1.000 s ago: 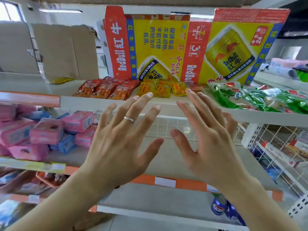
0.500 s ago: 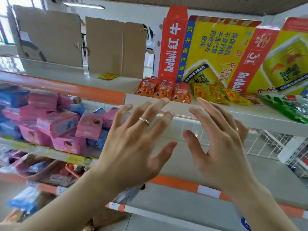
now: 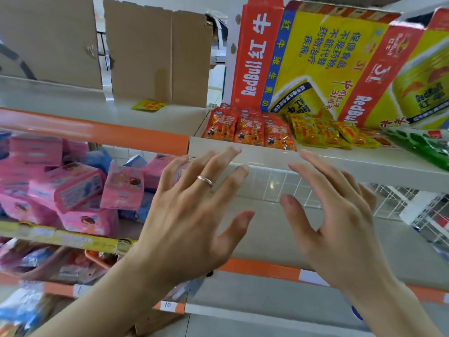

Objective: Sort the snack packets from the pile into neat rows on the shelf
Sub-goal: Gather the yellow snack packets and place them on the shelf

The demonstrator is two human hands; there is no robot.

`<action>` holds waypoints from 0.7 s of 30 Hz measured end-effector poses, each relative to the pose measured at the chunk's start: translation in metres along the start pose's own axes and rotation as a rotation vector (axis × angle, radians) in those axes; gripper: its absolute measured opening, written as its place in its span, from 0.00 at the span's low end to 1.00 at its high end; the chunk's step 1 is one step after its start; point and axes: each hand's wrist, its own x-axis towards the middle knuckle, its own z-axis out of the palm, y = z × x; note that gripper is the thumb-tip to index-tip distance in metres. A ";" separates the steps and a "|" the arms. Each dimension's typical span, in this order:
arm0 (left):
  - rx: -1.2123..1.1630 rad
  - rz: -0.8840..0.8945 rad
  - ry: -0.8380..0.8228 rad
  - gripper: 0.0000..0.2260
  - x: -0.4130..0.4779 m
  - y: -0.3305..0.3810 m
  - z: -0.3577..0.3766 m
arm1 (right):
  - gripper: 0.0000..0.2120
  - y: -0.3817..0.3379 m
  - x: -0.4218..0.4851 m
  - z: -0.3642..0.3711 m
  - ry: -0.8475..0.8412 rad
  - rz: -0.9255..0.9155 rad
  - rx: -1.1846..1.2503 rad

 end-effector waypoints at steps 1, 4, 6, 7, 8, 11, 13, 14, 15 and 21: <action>-0.001 -0.005 -0.003 0.23 0.002 -0.001 0.004 | 0.20 0.002 0.001 0.003 -0.003 0.004 0.006; 0.017 -0.019 -0.026 0.23 0.009 -0.009 0.010 | 0.20 0.007 0.012 0.015 0.003 0.002 0.038; 0.042 -0.030 -0.030 0.23 0.015 -0.019 0.009 | 0.20 0.006 0.023 0.026 0.009 -0.015 0.074; 0.057 -0.037 -0.030 0.23 0.019 -0.024 0.009 | 0.20 0.005 0.030 0.031 0.009 -0.025 0.095; 0.072 -0.049 -0.031 0.24 0.022 -0.030 0.008 | 0.20 0.004 0.036 0.037 0.006 -0.035 0.118; 0.122 -0.083 -0.035 0.23 0.029 -0.043 0.004 | 0.21 -0.001 0.054 0.052 0.002 -0.068 0.195; 0.160 -0.094 -0.050 0.23 0.032 -0.048 0.003 | 0.21 -0.003 0.063 0.061 0.005 -0.093 0.239; 0.177 -0.098 -0.057 0.23 0.033 -0.050 0.003 | 0.21 -0.003 0.066 0.065 0.001 -0.105 0.257; 0.192 -0.104 -0.062 0.23 0.034 -0.051 0.004 | 0.21 -0.004 0.068 0.069 -0.004 -0.118 0.275; 0.218 -0.157 -0.035 0.23 0.033 -0.059 0.006 | 0.21 -0.004 0.075 0.085 -0.042 -0.169 0.337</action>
